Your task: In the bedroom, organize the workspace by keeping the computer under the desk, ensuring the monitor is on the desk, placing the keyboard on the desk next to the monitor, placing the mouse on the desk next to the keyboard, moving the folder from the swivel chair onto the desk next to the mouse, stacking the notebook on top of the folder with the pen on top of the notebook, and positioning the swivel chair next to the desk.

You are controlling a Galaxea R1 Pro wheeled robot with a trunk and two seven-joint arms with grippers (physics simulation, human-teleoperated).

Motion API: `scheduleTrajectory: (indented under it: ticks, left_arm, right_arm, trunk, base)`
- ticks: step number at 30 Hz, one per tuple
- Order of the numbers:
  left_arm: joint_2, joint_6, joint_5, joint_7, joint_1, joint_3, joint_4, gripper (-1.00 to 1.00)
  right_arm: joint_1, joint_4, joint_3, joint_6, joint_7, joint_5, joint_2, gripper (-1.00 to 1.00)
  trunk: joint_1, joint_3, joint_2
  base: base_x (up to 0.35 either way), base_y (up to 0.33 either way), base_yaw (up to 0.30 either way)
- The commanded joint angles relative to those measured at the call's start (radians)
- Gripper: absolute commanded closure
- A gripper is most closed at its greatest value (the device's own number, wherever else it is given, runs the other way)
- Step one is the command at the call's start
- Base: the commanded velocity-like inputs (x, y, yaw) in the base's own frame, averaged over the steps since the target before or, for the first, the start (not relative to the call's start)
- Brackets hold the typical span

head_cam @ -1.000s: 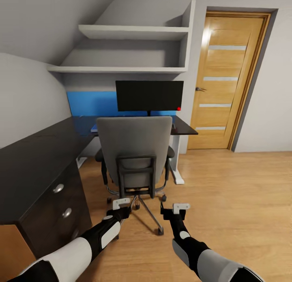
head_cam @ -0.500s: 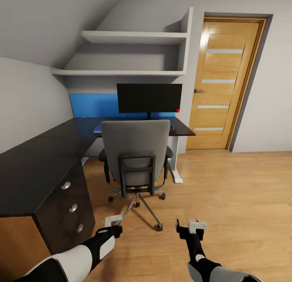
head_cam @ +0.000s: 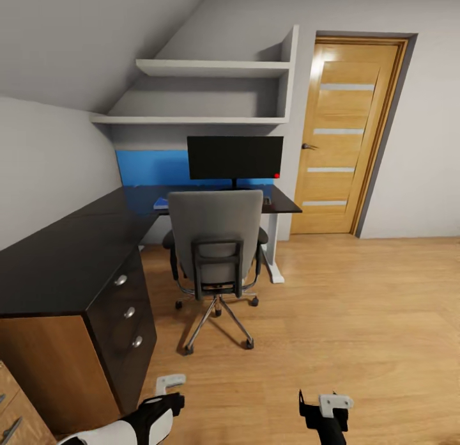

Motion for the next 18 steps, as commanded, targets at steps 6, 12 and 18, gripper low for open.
scheduleTrajectory:
  ticks: [6, 12, 18]
  left_arm:
    - [0.005, -0.002, 0.006, 0.004, 0.105, -0.009, -0.001, -1.0]
    - [0.027, -0.002, 0.006, 0.003, 0.241, -0.011, 0.0, -1.0]
    - [0.035, -0.002, 0.006, 0.002, 0.247, -0.01, 0.0, -1.0]
  right_arm:
    - [0.046, 0.003, 0.01, 0.001, -0.002, -0.003, 0.004, -1.0]
    - [0.093, 0.003, 0.01, 0.002, -0.002, -0.003, 0.004, -1.0]
    - [0.094, 0.003, 0.01, 0.002, -0.002, -0.003, 0.004, -1.0]
  trunk:
    - [-0.023, 0.018, 0.042]
    - [-0.046, 0.037, 0.084]
    - [-0.069, 0.056, 0.126]
  base:
    - [-0.031, 0.0, 0.0]
    - [0.0, 0.0, 0.0]
    - [0.0, 0.0, 0.0]
